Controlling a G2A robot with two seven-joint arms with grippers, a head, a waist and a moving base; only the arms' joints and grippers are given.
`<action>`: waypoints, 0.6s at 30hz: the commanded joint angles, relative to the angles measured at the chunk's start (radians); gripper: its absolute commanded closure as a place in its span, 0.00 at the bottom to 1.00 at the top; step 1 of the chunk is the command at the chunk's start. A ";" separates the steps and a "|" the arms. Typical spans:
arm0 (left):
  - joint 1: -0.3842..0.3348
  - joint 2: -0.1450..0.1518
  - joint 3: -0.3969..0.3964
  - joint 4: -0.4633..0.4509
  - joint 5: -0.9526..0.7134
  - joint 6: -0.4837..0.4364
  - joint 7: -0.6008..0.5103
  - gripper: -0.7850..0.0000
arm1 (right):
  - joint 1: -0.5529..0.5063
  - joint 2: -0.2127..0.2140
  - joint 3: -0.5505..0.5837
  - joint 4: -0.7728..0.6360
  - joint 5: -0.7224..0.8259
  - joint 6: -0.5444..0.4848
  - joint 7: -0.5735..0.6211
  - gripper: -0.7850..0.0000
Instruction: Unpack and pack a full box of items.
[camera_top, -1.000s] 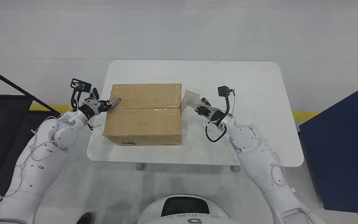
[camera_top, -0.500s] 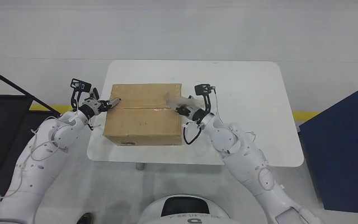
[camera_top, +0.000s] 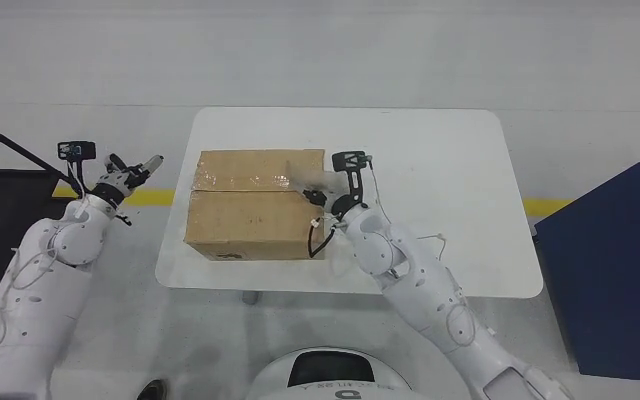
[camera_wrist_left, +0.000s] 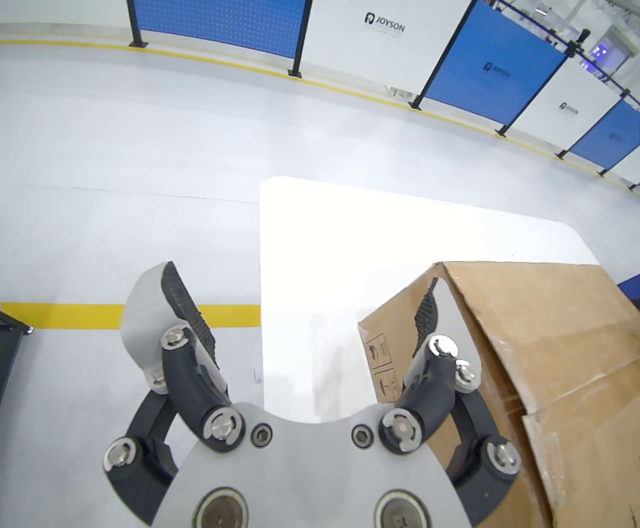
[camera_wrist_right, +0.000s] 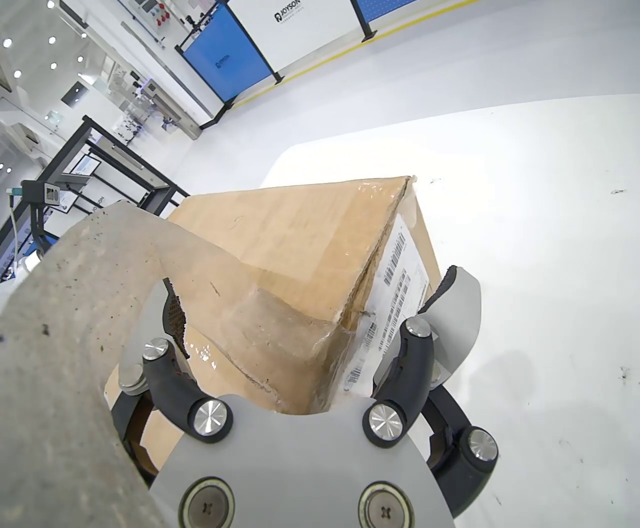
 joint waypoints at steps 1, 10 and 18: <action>-0.004 -0.001 0.014 0.013 0.039 0.000 -0.021 0.00 | -0.001 -0.001 -0.005 -0.003 -0.019 0.019 0.008 0.00; -0.033 -0.034 0.151 0.011 0.166 0.029 -0.014 0.00 | -0.002 -0.016 -0.045 -0.012 -0.130 0.139 -0.023 0.00; -0.033 -0.049 0.192 -0.022 0.214 0.028 -0.002 0.00 | -0.023 -0.029 -0.067 -0.044 -0.202 0.234 -0.066 0.00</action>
